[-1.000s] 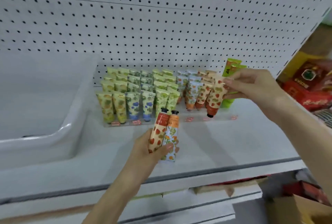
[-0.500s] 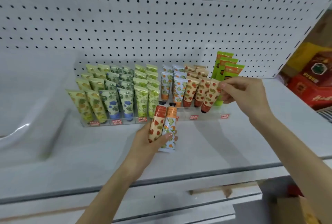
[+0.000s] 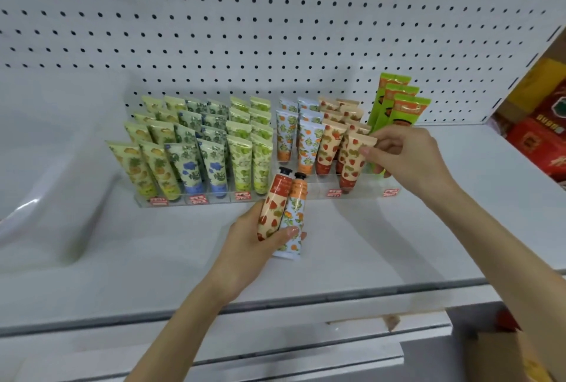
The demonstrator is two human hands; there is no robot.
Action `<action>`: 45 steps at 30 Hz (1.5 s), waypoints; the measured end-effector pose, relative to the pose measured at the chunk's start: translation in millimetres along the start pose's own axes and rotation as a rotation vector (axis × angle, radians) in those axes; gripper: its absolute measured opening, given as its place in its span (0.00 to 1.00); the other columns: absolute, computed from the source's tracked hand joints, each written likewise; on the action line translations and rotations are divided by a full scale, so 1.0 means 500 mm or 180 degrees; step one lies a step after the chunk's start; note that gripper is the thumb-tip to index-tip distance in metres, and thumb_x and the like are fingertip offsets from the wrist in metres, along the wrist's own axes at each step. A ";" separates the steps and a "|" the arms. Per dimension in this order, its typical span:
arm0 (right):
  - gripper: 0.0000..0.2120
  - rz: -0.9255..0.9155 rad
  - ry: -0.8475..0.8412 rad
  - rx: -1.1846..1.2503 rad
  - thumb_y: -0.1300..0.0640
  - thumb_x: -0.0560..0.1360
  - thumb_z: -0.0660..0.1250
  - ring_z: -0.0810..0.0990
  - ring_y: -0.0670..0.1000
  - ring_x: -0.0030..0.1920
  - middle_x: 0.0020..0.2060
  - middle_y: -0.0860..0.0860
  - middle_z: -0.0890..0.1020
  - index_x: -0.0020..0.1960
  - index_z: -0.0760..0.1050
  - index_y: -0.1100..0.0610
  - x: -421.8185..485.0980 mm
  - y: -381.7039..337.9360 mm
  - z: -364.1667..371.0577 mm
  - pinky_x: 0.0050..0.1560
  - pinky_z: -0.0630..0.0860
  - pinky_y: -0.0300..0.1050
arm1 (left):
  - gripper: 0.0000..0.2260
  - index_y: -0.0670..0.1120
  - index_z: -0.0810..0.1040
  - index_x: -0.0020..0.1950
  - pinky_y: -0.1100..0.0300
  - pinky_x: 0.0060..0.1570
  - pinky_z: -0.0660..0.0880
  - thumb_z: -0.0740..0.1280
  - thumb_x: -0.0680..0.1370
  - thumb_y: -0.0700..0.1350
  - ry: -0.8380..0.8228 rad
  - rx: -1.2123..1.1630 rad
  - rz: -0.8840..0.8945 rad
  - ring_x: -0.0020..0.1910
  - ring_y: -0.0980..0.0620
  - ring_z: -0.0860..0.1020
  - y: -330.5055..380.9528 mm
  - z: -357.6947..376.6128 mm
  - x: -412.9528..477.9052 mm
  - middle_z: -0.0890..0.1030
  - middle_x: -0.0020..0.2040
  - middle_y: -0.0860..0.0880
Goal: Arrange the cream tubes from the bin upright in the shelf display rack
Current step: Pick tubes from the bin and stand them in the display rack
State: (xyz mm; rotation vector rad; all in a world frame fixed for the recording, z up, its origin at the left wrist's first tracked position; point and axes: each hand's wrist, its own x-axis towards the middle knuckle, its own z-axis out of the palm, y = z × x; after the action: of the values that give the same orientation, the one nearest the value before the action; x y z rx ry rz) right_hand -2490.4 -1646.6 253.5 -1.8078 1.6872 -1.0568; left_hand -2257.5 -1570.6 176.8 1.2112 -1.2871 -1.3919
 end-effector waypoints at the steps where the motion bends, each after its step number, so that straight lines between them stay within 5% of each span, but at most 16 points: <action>1: 0.10 0.0001 -0.0016 -0.0019 0.59 0.72 0.72 0.78 0.41 0.25 0.35 0.49 0.82 0.39 0.76 0.46 0.000 -0.001 0.000 0.28 0.75 0.35 | 0.16 0.48 0.76 0.60 0.61 0.49 0.79 0.70 0.74 0.38 0.0003 0.0011 0.0008 0.50 0.54 0.83 -0.001 0.000 0.001 0.84 0.51 0.50; 8: 0.09 0.0004 0.0003 -0.0078 0.59 0.72 0.72 0.78 0.41 0.26 0.36 0.51 0.82 0.39 0.76 0.47 -0.003 -0.002 -0.003 0.28 0.74 0.32 | 0.17 0.47 0.76 0.61 0.59 0.52 0.79 0.71 0.73 0.38 0.0018 0.0022 0.0087 0.51 0.53 0.83 -0.006 -0.001 0.002 0.84 0.51 0.51; 17: 0.10 0.0087 -0.0014 -0.0081 0.58 0.72 0.72 0.78 0.41 0.25 0.35 0.49 0.82 0.51 0.77 0.56 -0.006 0.008 0.001 0.29 0.76 0.36 | 0.15 0.47 0.77 0.59 0.57 0.52 0.79 0.70 0.74 0.37 0.0001 -0.0052 0.0073 0.50 0.52 0.83 -0.004 -0.002 -0.001 0.84 0.52 0.50; 25: 0.09 -0.0298 0.0390 0.0140 0.54 0.71 0.73 0.75 0.49 0.31 0.28 0.48 0.78 0.50 0.77 0.51 -0.038 -0.015 -0.035 0.35 0.70 0.41 | 0.15 0.46 0.77 0.59 0.59 0.50 0.79 0.69 0.74 0.35 -0.0116 -0.0177 0.0079 0.50 0.51 0.83 0.000 -0.002 -0.004 0.84 0.52 0.48; 30: 0.06 -0.0916 -0.0482 0.0217 0.55 0.69 0.74 0.76 0.44 0.37 0.38 0.47 0.80 0.45 0.80 0.48 -0.083 -0.083 0.007 0.39 0.71 0.33 | 0.14 0.41 0.77 0.57 0.48 0.52 0.79 0.70 0.73 0.34 -0.0283 -0.0067 0.0044 0.49 0.44 0.83 0.003 -0.003 -0.010 0.84 0.50 0.42; 36: 0.11 -0.1346 -0.1612 -0.0420 0.49 0.71 0.71 0.76 0.39 0.49 0.46 0.38 0.79 0.52 0.80 0.49 -0.094 -0.098 0.073 0.50 0.69 0.29 | 0.16 0.39 0.77 0.58 0.43 0.55 0.77 0.73 0.72 0.38 -0.0617 0.0319 0.0077 0.51 0.35 0.80 0.013 -0.010 -0.029 0.82 0.52 0.37; 41: 0.09 -0.1131 -0.2247 -0.0145 0.53 0.71 0.73 0.81 0.42 0.42 0.40 0.45 0.84 0.50 0.82 0.55 -0.101 -0.103 0.090 0.49 0.77 0.47 | 0.15 0.39 0.78 0.58 0.54 0.52 0.79 0.72 0.72 0.35 -0.0814 0.0440 0.0003 0.49 0.45 0.83 0.017 -0.019 -0.051 0.84 0.51 0.42; 45: 0.08 -0.1088 -0.2466 -0.0261 0.54 0.70 0.74 0.79 0.43 0.41 0.40 0.43 0.83 0.49 0.83 0.52 -0.106 -0.104 0.087 0.47 0.76 0.49 | 0.14 0.41 0.79 0.56 0.54 0.51 0.78 0.73 0.71 0.35 -0.0834 0.0544 -0.0011 0.47 0.49 0.82 0.024 -0.022 -0.060 0.84 0.50 0.42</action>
State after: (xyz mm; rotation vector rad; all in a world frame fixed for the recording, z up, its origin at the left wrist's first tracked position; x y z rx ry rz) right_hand -2421.8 -1594.8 254.8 -2.2101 0.9853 -0.3001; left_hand -2241.9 -1543.9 191.8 1.1706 -1.6135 -1.5049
